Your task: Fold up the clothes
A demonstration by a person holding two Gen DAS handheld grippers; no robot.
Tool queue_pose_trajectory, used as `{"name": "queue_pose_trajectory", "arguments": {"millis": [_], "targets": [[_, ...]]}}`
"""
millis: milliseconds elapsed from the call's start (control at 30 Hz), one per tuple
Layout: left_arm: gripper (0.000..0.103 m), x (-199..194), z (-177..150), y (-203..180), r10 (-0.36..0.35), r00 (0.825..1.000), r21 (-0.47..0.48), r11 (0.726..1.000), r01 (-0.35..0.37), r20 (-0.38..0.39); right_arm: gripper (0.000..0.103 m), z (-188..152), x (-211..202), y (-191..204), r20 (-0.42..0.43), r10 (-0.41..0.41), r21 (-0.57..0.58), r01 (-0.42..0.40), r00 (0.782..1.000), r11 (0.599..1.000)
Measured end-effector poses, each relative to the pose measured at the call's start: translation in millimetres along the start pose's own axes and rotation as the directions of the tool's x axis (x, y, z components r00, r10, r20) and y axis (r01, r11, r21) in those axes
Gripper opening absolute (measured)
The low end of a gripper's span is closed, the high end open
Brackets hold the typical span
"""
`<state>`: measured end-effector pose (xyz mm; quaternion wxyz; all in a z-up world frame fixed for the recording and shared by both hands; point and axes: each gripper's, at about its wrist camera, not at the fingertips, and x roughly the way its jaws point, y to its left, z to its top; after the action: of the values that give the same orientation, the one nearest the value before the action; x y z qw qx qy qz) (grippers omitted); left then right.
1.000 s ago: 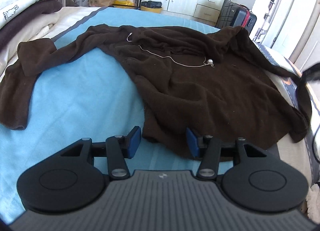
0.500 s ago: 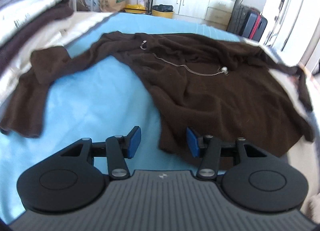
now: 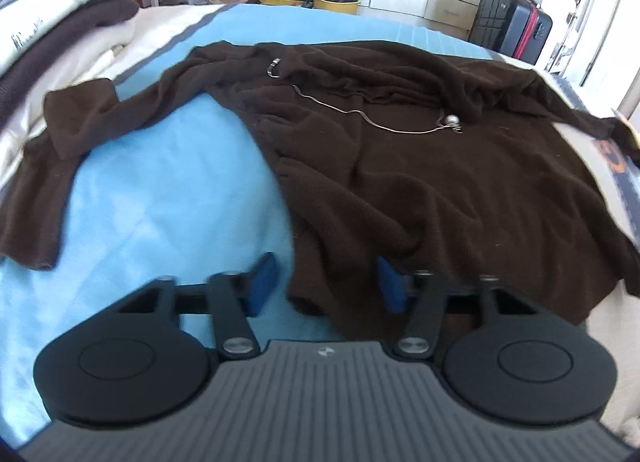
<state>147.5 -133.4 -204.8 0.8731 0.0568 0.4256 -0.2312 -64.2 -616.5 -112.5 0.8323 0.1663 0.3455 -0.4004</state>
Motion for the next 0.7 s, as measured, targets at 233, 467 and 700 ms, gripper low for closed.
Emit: {"name": "queue_pose_trajectory", "arguments": {"millis": [233,467,700], "targets": [[0.025,-0.5,6.5,1.0,0.023,0.999,-0.039,0.999,-0.024,-0.044,0.014,43.2,31.5,-65.5,0.011,-0.185,0.05,0.184,0.983,0.982],[0.051,-3.1,3.1,1.5,-0.03,0.998,-0.036,0.999,0.028,-0.048,0.047,7.0,9.2,-57.2,-0.097,-0.017,0.234,0.04,0.995,0.971],[0.033,-3.5,-2.9,1.1,-0.108,0.994,-0.085,0.991,0.107,-0.01,0.063,-60.5,-51.7,55.5,-0.167,0.69,0.418,-0.583,0.705,0.697]]}}
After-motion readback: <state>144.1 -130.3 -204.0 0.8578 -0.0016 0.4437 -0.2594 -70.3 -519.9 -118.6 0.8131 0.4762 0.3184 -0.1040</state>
